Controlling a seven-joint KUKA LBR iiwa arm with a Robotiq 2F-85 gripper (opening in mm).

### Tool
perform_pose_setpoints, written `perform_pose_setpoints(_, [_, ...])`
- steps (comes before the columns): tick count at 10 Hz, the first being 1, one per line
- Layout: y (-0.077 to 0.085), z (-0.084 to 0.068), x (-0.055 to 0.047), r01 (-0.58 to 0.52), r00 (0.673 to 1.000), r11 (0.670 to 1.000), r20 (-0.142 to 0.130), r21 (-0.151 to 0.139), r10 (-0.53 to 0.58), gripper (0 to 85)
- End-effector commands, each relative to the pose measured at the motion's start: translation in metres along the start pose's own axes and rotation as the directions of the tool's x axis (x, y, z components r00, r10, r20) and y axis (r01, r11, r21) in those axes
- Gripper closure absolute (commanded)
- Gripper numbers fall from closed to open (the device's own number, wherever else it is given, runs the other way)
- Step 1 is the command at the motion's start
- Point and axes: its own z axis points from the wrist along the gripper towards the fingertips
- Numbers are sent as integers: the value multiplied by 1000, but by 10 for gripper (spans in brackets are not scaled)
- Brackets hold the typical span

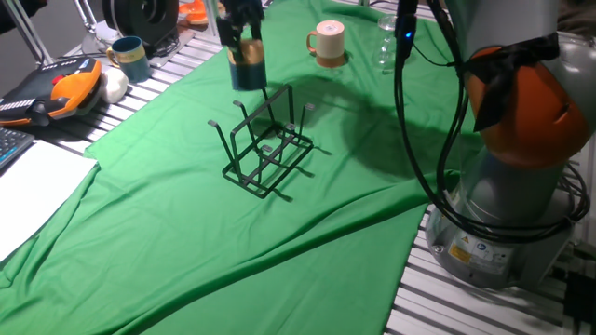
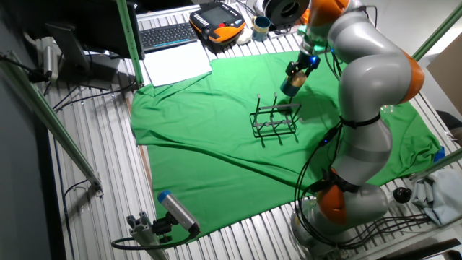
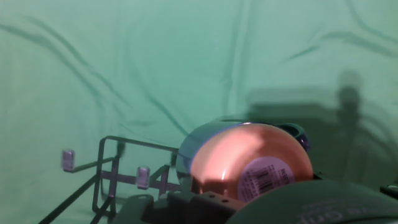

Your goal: Take the cup off the cup rack

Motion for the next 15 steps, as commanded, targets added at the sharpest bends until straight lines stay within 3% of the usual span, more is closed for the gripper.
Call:
perform_pose_setpoints(1, [0, -1, -1, -1, 1000, 1000, 5, 5, 1, 340])
perform_pose_setpoints(6, [-6, 6, -15, 0, 999, 1000, 52, 14, 0, 340])
perform_pose_setpoints(8, [-6, 9, -19, 0, 998, 1000, 58, 15, 0, 340])
perform_pose_setpoints(11, [-10, 20, -32, 1, 996, 1000, 91, 16, -3, 340])
perform_pose_setpoints(15, [-13, 10, -31, 7, 997, 1000, 71, 16, -8, 340])
